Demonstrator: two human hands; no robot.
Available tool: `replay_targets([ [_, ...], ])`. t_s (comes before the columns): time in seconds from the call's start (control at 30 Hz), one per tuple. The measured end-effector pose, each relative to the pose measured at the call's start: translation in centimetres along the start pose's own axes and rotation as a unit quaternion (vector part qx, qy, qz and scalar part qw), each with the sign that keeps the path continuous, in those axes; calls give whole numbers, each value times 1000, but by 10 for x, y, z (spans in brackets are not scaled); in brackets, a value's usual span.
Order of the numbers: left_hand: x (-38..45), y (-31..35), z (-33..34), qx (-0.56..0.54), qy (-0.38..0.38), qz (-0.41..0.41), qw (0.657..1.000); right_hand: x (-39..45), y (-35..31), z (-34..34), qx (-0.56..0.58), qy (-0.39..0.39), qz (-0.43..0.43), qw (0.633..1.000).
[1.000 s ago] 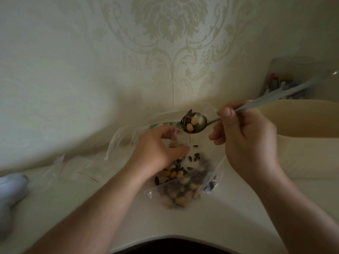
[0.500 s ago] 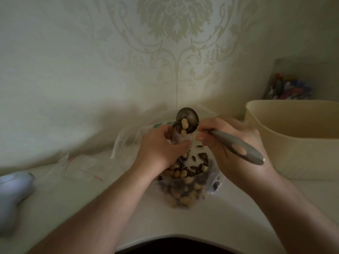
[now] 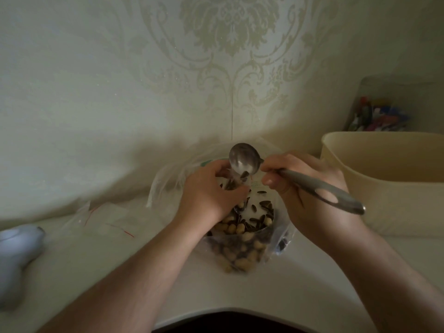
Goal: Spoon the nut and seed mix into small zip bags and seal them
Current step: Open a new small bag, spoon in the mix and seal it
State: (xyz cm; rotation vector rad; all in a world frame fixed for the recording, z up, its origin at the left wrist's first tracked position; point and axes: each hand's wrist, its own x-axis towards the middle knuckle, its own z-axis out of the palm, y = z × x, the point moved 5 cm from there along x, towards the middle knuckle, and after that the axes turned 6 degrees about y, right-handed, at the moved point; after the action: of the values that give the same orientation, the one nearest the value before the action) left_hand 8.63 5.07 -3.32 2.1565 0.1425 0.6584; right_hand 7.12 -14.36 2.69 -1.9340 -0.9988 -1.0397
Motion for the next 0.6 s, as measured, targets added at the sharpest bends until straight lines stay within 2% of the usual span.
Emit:
replay_targets([
  [0.2, 0, 3, -3, -14, 15, 9, 1000, -1, 1, 1, 32, 18, 8, 999],
  [0.37, 2, -5, -5, -85, 30, -42, 995, -1, 5, -4, 19, 54, 34, 998],
  [0.5, 4, -2, -11, -198, 20, -97, 975, -3, 13, -1, -5, 11, 74, 997],
  [0.6, 6, 3, -14, -193, -1, -103, 976, -8, 18, 8, -17, -37, 90, 995],
])
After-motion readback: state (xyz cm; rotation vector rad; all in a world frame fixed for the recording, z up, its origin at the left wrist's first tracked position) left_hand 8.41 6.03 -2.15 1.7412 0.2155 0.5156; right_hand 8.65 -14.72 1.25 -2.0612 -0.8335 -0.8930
